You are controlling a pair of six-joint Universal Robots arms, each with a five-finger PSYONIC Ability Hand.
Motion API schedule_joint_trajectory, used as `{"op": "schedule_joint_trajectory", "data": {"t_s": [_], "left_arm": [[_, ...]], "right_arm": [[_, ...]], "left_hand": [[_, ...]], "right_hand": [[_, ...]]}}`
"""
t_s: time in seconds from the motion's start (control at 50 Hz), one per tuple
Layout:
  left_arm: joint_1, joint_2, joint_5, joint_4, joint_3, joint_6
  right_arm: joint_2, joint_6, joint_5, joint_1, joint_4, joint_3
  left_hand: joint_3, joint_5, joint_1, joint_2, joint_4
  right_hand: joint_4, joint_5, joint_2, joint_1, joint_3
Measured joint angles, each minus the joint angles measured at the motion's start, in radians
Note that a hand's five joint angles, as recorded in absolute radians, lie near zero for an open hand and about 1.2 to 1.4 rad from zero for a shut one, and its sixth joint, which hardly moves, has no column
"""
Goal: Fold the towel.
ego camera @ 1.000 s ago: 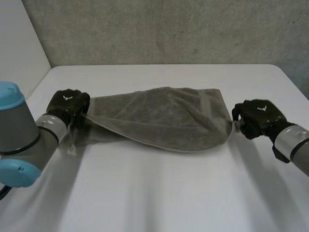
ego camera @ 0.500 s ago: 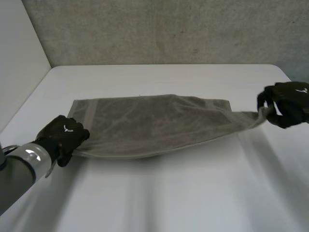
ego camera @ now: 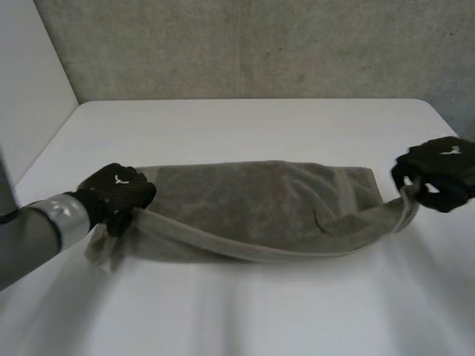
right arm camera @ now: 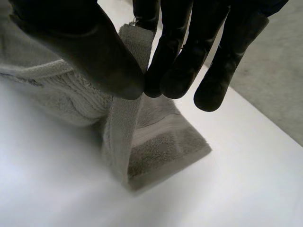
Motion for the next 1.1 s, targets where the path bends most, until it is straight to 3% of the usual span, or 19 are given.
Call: {"op": "schedule_joint_trajectory", "data": {"t_s": [0.12, 0.22, 0.42, 0.56, 0.72, 0.98, 1.0, 1.02, 1.04, 1.06, 1.08, 1.1], "left_arm": [[-0.023, -0.218, -0.027, 0.001, 0.210, 0.002], [-0.042, -0.366, -0.033, 0.001, 0.405, 0.002], [-0.058, -0.636, -0.033, 0.005, 0.789, 0.008], [-0.058, -0.783, -0.030, 0.007, 0.986, 0.028], [-0.069, -0.890, -0.026, 0.044, 1.131, 0.086], [-0.085, -0.928, -0.031, 0.167, 1.154, 0.135], [-0.086, -0.928, -0.032, 0.170, 1.153, 0.135], [-0.087, -0.927, -0.032, 0.176, 1.150, 0.136], [-0.088, -0.925, -0.032, 0.179, 1.148, 0.135], [-0.089, -0.924, -0.033, 0.180, 1.147, 0.135], [-0.091, -0.921, -0.034, 0.182, 1.144, 0.135], [-0.093, -0.920, -0.035, 0.182, 1.144, 0.135]], "right_arm": [[0.161, 0.011, 0.150, 0.163, -0.055, -0.118], [0.274, 0.080, 0.216, 0.232, -0.135, -0.216], [0.414, 0.353, 0.377, 0.280, -0.376, -0.341], [0.467, 0.412, 0.487, 0.296, -0.488, -0.354], [0.543, 0.411, 0.593, 0.307, -0.584, -0.382], [0.679, 0.403, 0.635, 0.333, -0.604, -0.494], [0.684, 0.403, 0.636, 0.334, -0.604, -0.498], [0.694, 0.402, 0.637, 0.336, -0.603, -0.510], [0.702, 0.402, 0.638, 0.338, -0.602, -0.519], [0.706, 0.402, 0.638, 0.340, -0.602, -0.522], [0.711, 0.401, 0.639, 0.343, -0.601, -0.531], [0.713, 0.401, 0.639, 0.344, -0.601, -0.534]], "left_hand": [[0.001, 0.000, 0.000, 0.000, 0.000], [0.002, 0.000, 0.000, 0.000, 0.000], [0.003, 0.000, 0.000, 0.000, 0.000], [0.003, 0.000, 0.000, 0.000, 0.000], [0.003, 0.000, 0.000, 0.000, 0.000], [0.003, 0.000, 0.000, 0.000, 0.000], [-0.007, 0.000, 0.000, -0.009, -0.007], [-0.093, -0.048, -0.041, -0.077, -0.085], [-0.312, -0.240, -0.248, -0.289, -0.290], [-0.397, -0.345, -0.334, -0.374, -0.401], [-0.610, -0.552, -0.545, -0.582, -0.621], [-0.715, -0.635, -0.648, -0.683, -0.730]], "right_hand": [[0.000, 0.000, 0.000, 0.001, 0.000], [0.000, 0.000, 0.000, 0.001, 0.000], [0.000, 0.000, 0.000, 0.001, 0.000], [0.000, 0.000, 0.000, 0.001, 0.000], [0.000, 0.000, 0.000, 0.001, 0.000], [-0.001, 0.000, -0.002, 0.000, -0.001], [-0.023, -0.026, -0.036, -0.031, -0.035], [-0.197, -0.210, -0.226, -0.209, -0.197], [-0.418, -0.433, -0.435, -0.414, -0.420], [-0.478, -0.496, -0.497, -0.476, -0.482], [-0.697, -0.726, -0.743, -0.712, -0.720], [-0.790, -0.824, -0.833, -0.802, -0.794]]}}
